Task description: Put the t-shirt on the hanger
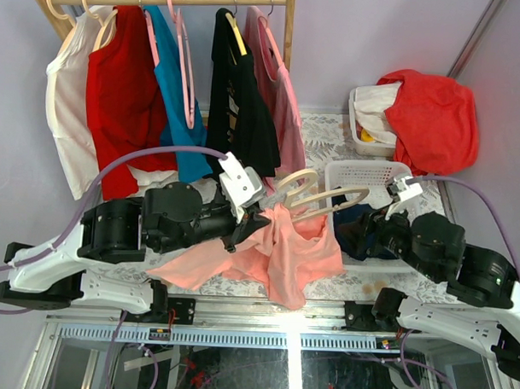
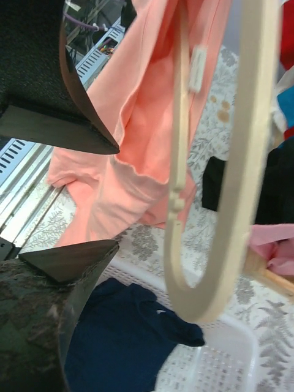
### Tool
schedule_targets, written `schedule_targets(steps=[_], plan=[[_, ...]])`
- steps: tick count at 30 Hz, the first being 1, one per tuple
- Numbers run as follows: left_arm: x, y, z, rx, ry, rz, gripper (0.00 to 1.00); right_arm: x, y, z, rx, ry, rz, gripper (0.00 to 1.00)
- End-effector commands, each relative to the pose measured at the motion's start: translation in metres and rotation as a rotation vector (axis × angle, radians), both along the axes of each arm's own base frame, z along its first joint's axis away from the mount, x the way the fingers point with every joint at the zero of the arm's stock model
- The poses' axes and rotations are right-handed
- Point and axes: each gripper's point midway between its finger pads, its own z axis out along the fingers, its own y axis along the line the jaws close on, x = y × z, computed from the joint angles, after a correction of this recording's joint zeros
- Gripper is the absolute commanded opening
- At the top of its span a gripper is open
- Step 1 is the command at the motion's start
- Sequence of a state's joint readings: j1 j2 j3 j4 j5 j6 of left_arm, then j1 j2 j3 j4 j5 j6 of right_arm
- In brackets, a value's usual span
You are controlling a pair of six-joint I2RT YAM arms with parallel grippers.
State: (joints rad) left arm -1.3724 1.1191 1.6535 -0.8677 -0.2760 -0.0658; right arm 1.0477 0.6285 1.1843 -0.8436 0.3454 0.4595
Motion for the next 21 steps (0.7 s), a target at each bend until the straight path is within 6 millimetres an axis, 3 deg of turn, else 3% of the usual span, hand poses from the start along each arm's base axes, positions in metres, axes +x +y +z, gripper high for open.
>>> schedule_targets(steps=[1, 6, 21], plan=[[0.007, -0.001, 0.045, -0.152, -0.028, 0.035, 0.0, 0.009, 0.002, -0.013, 0.054, 0.052, -0.099, 0.65], [0.007, -0.005, 0.043, -0.15, -0.024, 0.034, 0.0, 0.015, 0.015, -0.028, 0.127, 0.08, -0.128, 0.65], [0.009, -0.014, 0.043, -0.153, -0.023, 0.035, 0.0, 0.025, 0.033, -0.027, 0.212, 0.081, -0.145, 0.58]])
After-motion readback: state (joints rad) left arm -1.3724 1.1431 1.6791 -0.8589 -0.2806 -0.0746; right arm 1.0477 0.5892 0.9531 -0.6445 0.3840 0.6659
